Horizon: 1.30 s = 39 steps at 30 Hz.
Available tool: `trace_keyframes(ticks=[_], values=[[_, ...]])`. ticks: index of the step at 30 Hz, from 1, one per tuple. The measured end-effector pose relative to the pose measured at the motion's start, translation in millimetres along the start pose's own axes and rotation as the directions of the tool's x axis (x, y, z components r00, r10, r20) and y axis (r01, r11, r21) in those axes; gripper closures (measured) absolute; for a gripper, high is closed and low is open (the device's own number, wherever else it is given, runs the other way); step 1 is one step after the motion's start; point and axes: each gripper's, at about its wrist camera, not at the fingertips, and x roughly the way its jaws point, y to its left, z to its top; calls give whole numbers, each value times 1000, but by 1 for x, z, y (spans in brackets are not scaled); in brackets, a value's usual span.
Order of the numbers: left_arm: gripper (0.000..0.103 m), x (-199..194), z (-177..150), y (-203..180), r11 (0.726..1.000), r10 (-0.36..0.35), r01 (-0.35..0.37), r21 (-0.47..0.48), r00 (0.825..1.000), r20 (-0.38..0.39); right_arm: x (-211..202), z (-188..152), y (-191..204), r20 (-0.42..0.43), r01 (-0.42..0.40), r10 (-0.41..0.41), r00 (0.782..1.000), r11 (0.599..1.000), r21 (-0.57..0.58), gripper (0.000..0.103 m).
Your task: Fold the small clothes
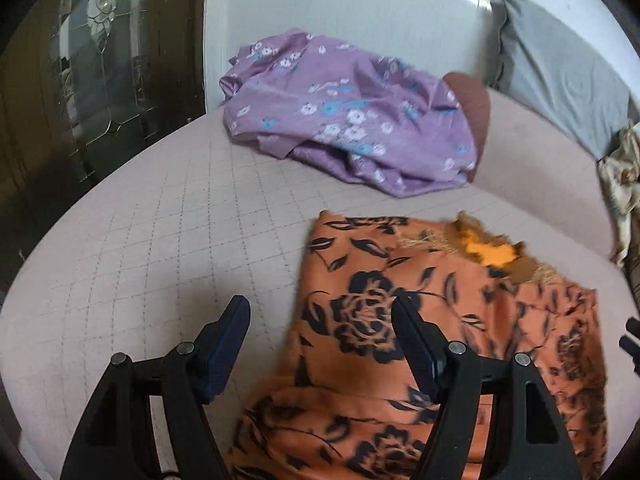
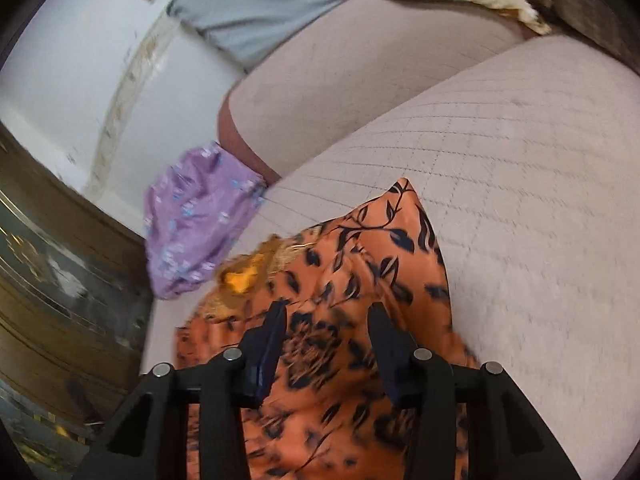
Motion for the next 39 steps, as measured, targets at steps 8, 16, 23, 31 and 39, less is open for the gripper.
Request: trace_keyframes(ticks=[8,16,23,31,39], values=[[29,37,10,1,999,47,-47,-12,999,-16,66,21,-4,-52,117,-122,991,989,-87,47],[33,58,5,-6,989,143,-140,50,987,-68,93,9,23,-85,195,-222,971,948,-254,96],[41,60,2,3,977,214,-212,35,973,-88,22,29,25,143,209,-183,973,958,-197,96],[42,63,2,-5,950,299,-292,108,953,-56,59,38,-47,-137,245,-244,960,970,-9,92],[43,36,11,-12,973,213,-217,78,975,60,22,43,-18,3,138,-138,990,987,-79,90]])
